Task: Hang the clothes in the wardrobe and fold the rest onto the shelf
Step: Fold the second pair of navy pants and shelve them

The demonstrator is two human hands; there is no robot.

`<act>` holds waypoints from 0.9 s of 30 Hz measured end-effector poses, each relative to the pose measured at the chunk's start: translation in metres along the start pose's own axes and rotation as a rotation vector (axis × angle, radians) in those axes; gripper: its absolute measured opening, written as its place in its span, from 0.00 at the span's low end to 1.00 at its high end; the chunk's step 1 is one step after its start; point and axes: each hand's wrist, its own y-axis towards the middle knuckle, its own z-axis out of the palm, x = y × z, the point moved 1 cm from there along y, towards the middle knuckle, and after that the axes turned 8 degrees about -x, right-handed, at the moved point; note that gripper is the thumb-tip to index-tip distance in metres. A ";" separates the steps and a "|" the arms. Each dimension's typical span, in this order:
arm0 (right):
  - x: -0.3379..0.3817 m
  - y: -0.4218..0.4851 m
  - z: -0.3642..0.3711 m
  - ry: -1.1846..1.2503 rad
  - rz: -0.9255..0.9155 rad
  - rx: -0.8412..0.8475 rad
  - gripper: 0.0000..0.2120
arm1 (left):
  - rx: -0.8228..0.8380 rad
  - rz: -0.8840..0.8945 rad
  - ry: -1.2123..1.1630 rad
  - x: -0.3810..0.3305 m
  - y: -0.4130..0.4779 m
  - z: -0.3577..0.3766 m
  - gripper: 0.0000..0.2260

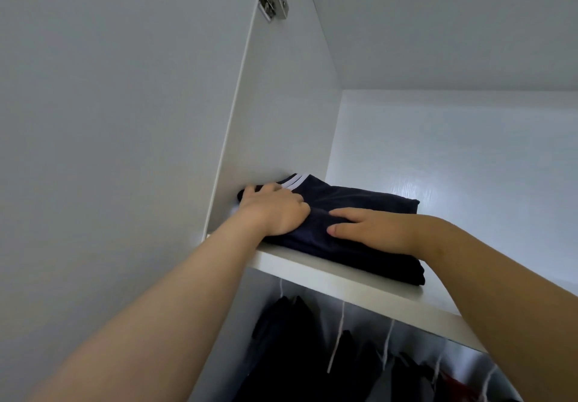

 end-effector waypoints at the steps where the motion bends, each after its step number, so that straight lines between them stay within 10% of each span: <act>1: -0.001 -0.001 0.001 0.019 0.002 -0.020 0.27 | -0.012 0.004 -0.014 0.000 -0.003 0.001 0.19; 15: 0.028 -0.100 0.030 -0.003 0.137 -0.704 0.11 | -0.178 0.061 -0.263 0.006 -0.085 -0.005 0.23; 21: 0.023 -0.185 0.043 0.190 0.298 -0.739 0.07 | -0.291 0.205 -0.645 -0.042 -0.134 0.002 0.22; 27: -0.001 -0.342 0.062 0.539 0.700 -0.883 0.11 | 0.124 0.263 -1.352 -0.152 -0.227 0.005 0.16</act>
